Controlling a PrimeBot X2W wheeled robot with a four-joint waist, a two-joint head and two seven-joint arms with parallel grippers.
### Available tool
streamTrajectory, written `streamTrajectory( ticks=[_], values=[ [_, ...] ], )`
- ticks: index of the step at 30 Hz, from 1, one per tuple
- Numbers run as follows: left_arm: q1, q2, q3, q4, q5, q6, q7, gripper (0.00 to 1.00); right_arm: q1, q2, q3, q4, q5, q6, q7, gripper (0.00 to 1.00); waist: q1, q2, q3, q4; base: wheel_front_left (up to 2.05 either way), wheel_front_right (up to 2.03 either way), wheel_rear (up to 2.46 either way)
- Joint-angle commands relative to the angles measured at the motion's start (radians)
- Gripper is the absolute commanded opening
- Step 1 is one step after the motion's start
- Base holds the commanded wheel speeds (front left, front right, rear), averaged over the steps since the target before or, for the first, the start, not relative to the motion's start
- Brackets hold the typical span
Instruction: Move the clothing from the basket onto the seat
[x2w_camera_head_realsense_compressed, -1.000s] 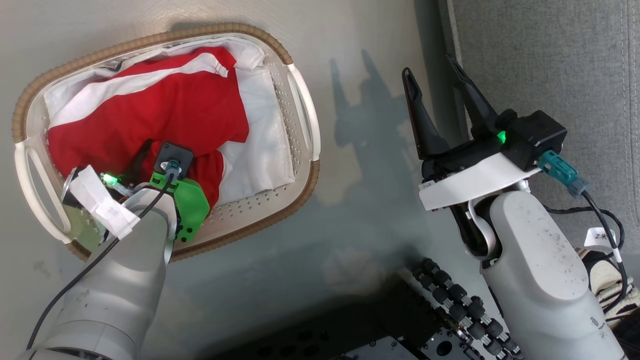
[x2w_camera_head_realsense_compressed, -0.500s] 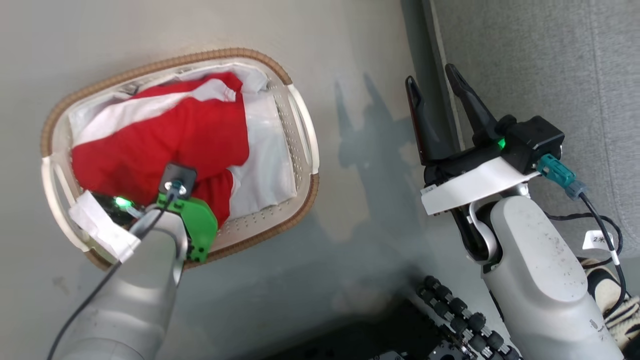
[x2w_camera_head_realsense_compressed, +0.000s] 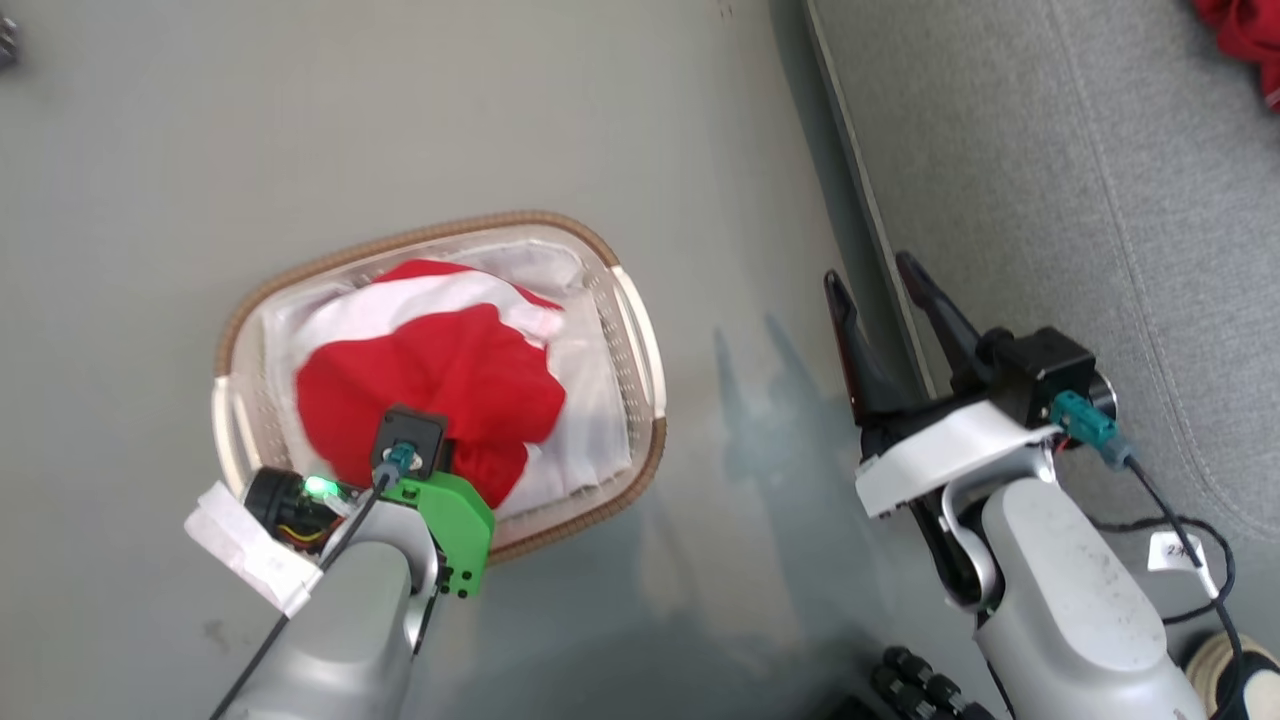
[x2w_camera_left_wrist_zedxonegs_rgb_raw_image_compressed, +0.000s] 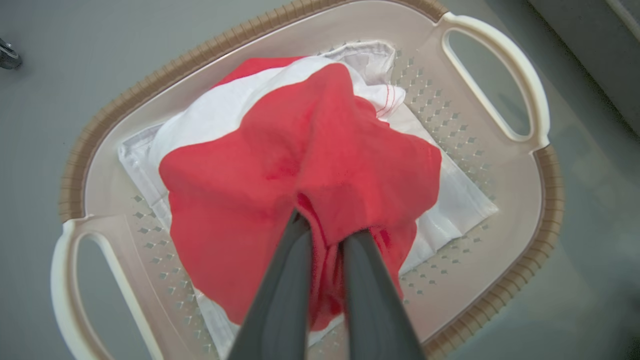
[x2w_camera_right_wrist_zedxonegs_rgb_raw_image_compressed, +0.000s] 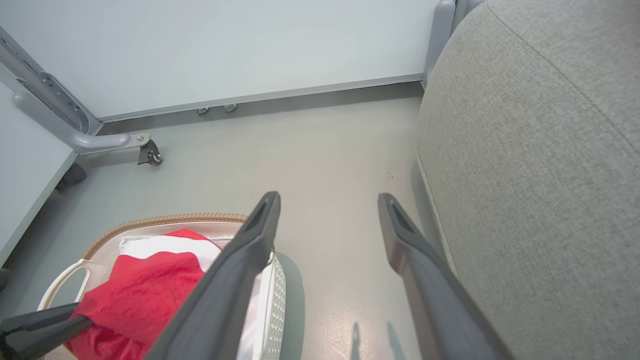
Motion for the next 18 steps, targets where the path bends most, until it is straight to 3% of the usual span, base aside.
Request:
streamTrajectory(
  ticks=[1, 18],
  values=[
    [0.032, 0.002, 0.005, -0.025, -0.009, -0.002, -0.003, 0.0, 0.025, -0.004, -0.003, 0.008, -0.008, -0.001, -0.002, 1.0, 0.0, -0.0001, -0.113, 0.06, 0.0, 0.0, 0.0],
    [0.233, -0.005, 0.071, -0.43, -0.062, -0.004, -0.002, 0.0, 0.166, -0.031, 0.01, 0.042, -0.037, -0.001, -0.002, 1.0, 0.0, -0.0001, -0.353, 0.179, 0.0, 0.0, 0.0]
  ],
)
